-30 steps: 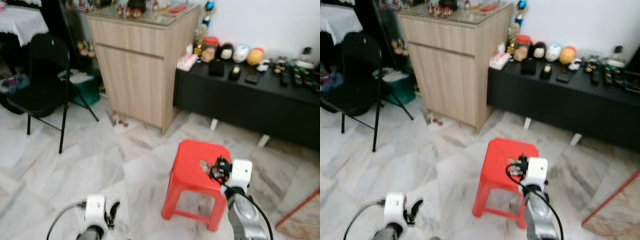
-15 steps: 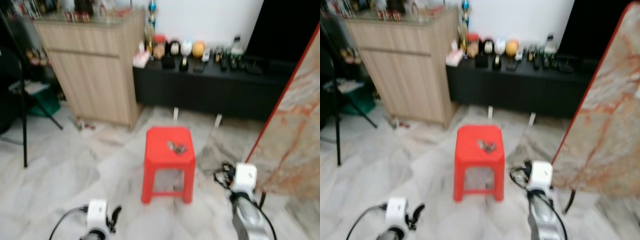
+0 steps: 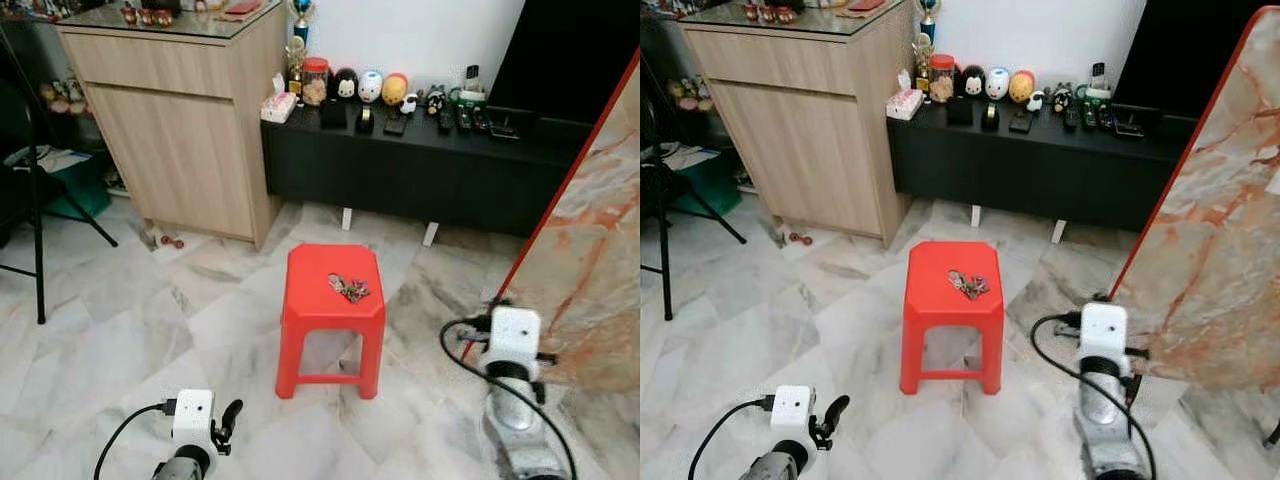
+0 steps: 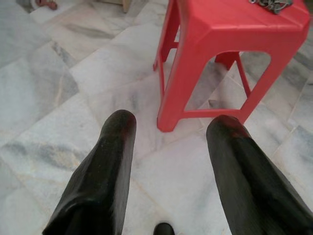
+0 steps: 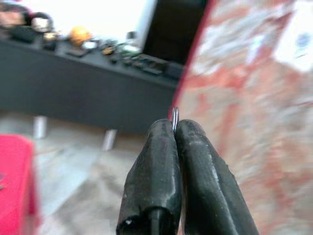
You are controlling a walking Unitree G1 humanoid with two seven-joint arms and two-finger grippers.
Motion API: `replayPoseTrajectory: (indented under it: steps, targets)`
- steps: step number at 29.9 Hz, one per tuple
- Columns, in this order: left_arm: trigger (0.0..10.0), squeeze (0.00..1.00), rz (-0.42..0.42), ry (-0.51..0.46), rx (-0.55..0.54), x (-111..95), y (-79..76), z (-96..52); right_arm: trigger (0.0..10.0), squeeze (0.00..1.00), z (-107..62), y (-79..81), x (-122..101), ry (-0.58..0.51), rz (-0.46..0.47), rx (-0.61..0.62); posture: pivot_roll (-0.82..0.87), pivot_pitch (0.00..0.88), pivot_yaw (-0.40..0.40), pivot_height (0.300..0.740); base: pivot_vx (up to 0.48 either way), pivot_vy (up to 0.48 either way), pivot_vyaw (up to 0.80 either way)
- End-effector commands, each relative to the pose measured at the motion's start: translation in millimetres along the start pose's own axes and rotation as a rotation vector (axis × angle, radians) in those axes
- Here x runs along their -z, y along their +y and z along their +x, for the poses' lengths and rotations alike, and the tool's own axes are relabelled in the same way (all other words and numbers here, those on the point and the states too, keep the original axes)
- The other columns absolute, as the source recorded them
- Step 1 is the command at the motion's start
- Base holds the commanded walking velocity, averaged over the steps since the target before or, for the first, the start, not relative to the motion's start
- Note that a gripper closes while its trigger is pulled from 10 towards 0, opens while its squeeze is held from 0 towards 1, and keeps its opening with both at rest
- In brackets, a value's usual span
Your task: Hang keys on a hook
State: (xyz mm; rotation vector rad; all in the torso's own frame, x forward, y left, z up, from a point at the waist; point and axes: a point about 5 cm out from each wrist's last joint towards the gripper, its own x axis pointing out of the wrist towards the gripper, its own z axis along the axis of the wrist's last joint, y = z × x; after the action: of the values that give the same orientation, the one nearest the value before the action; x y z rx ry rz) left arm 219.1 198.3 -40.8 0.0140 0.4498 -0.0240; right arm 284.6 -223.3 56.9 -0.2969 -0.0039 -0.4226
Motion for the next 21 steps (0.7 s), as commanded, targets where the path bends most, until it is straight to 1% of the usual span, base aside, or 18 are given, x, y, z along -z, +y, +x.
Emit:
replayPoseTrajectory:
  steps: [1,3,5,9,11,14,15,18,21]
  targets:
    - [10.0,0.0,0.009,-0.004,0.011,-1.2,-2.7,0.9,10.0,0.0,5.5,-3.4,-8.0,-0.029,0.0,0.033,0.15,0.009,-0.06,0.74,0.0,0.0,0.0]
    - [10.0,0.0,0.007,-0.009,0.014,-2.2,-3.6,1.5,10.0,0.0,6.9,-2.8,-12.1,-0.057,-0.038,0.047,0.15,0.008,-0.062,0.74,0.0,0.0,0.0]
    - [10.0,0.0,0.007,-0.01,0.014,-2.4,-3.9,1.7,10.0,0.0,7.0,-2.6,-13.1,-0.063,-0.045,0.051,0.15,0.008,-0.062,0.74,0.0,0.0,0.0]
    - [10.0,0.0,0.004,-0.015,0.014,-3.1,-4.2,1.9,10.0,0.0,5.4,2.0,-15.0,-0.062,-0.009,0.058,0.15,0.006,-0.064,0.74,0.0,0.0,0.0]
    - [10.0,0.0,0.004,-0.014,0.017,-2.7,-4.1,1.6,10.0,0.0,4.0,4.2,-12.9,-0.043,0.022,0.051,0.15,0.006,-0.062,0.74,0.0,0.0,0.0]
    - [10.0,0.0,0.023,-0.018,0.019,-3.2,-4.0,1.3,10.0,0.0,1.1,6.5,-3.7,0.035,0.095,0.059,0.15,0.0,-0.066,0.74,0.0,0.0,0.0]
    - [10.0,0.0,0.029,-0.026,0.012,-4.7,-3.7,1.7,10.0,0.0,0.7,7.8,1.7,0.084,0.122,0.055,0.15,0.0,-0.069,0.74,0.0,0.0,0.0]
    - [10.0,0.0,0.026,-0.03,0.014,-5.5,-4.1,2.3,10.0,0.0,-0.4,12.7,8.4,0.144,0.153,0.018,0.15,0.0,-0.069,0.74,0.0,0.0,0.0]
    - [10.0,0.0,0.03,-0.03,0.02,-5.6,-5.1,2.3,10.0,0.0,-0.3,9.5,9.7,0.145,0.145,0.044,0.16,0.0,-0.07,0.74,0.0,0.0,0.0]
